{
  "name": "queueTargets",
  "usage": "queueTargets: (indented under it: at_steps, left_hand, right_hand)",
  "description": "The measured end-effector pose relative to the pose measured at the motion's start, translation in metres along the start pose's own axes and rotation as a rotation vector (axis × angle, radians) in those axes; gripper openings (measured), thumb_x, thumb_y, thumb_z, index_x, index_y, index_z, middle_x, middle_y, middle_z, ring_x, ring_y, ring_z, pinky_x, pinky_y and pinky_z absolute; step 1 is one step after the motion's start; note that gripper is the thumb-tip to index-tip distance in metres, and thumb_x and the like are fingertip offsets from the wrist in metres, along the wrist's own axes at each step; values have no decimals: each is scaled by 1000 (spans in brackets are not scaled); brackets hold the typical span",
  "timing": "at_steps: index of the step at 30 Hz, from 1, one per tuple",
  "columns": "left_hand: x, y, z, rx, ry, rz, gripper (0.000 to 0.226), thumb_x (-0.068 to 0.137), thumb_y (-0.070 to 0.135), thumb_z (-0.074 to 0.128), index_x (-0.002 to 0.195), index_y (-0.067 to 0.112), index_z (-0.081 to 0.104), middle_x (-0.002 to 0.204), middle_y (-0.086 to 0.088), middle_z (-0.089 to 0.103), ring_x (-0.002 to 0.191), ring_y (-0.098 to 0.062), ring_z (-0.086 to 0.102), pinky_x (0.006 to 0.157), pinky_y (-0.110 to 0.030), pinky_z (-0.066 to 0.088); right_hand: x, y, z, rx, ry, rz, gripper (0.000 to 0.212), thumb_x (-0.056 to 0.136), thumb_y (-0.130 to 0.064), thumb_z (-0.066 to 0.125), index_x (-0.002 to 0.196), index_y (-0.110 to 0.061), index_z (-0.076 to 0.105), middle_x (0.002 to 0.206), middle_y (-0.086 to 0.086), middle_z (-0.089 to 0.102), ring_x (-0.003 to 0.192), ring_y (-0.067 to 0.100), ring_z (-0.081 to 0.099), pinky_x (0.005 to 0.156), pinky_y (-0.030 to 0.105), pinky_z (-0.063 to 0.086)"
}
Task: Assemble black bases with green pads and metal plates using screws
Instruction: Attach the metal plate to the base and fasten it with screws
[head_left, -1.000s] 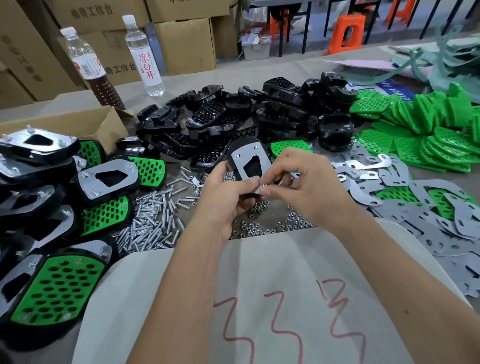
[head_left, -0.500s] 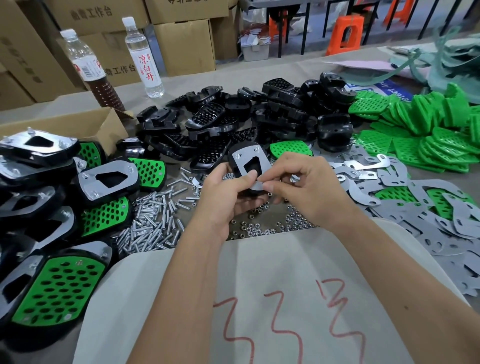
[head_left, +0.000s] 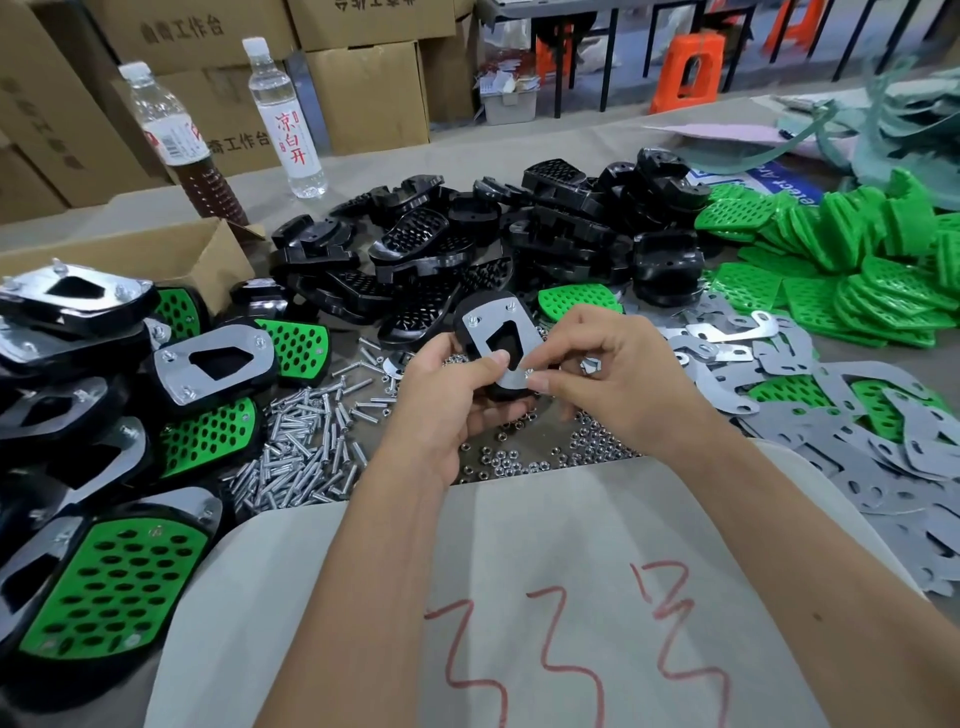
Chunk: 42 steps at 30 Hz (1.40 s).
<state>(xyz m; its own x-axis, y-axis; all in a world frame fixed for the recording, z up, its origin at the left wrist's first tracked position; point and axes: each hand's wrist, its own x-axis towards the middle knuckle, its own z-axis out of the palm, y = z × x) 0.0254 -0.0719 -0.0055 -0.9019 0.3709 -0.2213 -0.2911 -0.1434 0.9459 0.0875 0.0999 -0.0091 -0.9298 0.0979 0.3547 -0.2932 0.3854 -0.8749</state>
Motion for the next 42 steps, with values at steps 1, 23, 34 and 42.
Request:
queueTargets:
  at_steps: [1, 23, 34, 42]
  left_hand:
    - [0, 0, 0, -2, 6, 7, 17, 96, 4, 69, 113, 7, 66, 95, -12, 80, 73, -25, 76, 60, -30, 62]
    - [2, -1, -1, -108, 38, -13, 18, 96, 2, 67, 114, 7, 68, 101, -14, 80, 79, -25, 78, 62, -30, 62]
    - [1, 0, -1, -98, 70, -27, 19, 96, 0, 66, 115, 4, 67, 107, -19, 78, 83, -29, 79, 63, -31, 62]
    - [0, -3, 1, 22, 154, 36, 12, 93, 1, 71, 101, 8, 65, 94, -17, 79, 77, -26, 77, 64, -36, 63]
  right_hand:
    - [0, 0, 0, 0, 0, 3, 14, 84, 0, 83, 89, -13, 81, 91, 12, 60, 55, 22, 63, 56, 30, 57]
    - [-4, 1, 3, -87, 160, -97, 28, 79, -25, 89, 70, -9, 67, 69, -3, 51, 61, 13, 45, 63, 24, 40]
    - [-2, 2, 11, -351, 112, -164, 10, 95, -24, 73, 93, -17, 66, 66, -7, 50, 60, 12, 45, 58, 26, 37]
    - [1, -2, 20, -826, -127, -187, 16, 105, -42, 33, 109, -28, 41, 101, -5, 49, 68, 30, 55, 59, 47, 49]
